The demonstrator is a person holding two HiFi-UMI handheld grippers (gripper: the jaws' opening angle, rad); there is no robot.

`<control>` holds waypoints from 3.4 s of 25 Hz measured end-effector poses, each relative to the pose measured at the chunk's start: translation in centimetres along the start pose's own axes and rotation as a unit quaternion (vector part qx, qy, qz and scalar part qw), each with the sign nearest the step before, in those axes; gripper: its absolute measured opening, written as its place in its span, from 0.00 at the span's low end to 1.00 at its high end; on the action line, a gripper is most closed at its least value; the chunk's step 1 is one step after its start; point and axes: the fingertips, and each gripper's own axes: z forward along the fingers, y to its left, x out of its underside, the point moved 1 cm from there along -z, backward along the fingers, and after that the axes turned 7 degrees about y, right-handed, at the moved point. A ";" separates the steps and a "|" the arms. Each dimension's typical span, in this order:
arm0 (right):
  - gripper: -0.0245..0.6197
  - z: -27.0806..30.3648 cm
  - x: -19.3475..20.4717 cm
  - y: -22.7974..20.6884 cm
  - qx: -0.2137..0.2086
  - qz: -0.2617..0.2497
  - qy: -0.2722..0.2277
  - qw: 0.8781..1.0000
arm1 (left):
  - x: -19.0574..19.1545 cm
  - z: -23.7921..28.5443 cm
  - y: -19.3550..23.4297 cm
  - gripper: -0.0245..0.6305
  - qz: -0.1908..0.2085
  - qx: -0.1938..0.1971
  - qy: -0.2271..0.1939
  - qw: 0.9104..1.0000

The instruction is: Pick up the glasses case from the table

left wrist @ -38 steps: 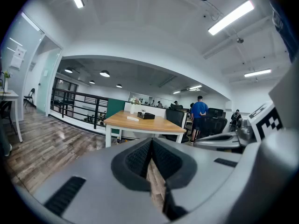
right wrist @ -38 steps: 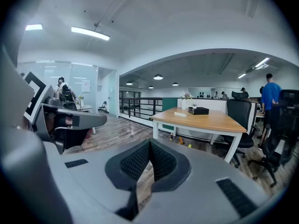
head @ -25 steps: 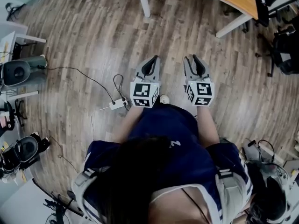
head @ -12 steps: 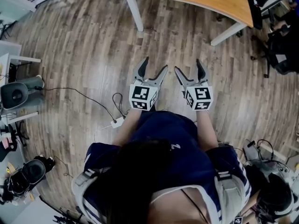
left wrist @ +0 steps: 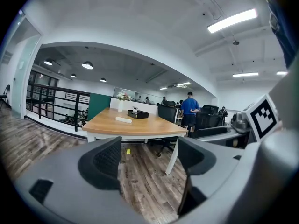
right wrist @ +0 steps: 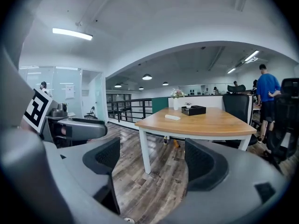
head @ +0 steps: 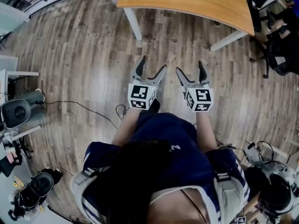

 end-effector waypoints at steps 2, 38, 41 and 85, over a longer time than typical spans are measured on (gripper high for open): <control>0.70 1.0 -0.4 -0.1 0.006 0.001 0.001 1.000 | -0.3 0.9 1.1 0.58 -0.002 0.005 0.002 1.000; 0.69 21.4 -8.5 -10.0 -0.002 -0.028 0.021 0.999 | -6.7 18.0 12.9 0.58 -0.005 0.019 0.028 0.999; 0.69 24.9 -10.2 -11.6 -0.029 -0.041 0.029 0.998 | -8.2 20.8 13.9 0.58 -0.008 0.002 0.028 1.000; 0.66 46.3 -19.4 -24.5 -0.089 -0.066 0.104 0.988 | -18.9 45.9 26.3 0.58 -0.023 -0.027 0.068 0.997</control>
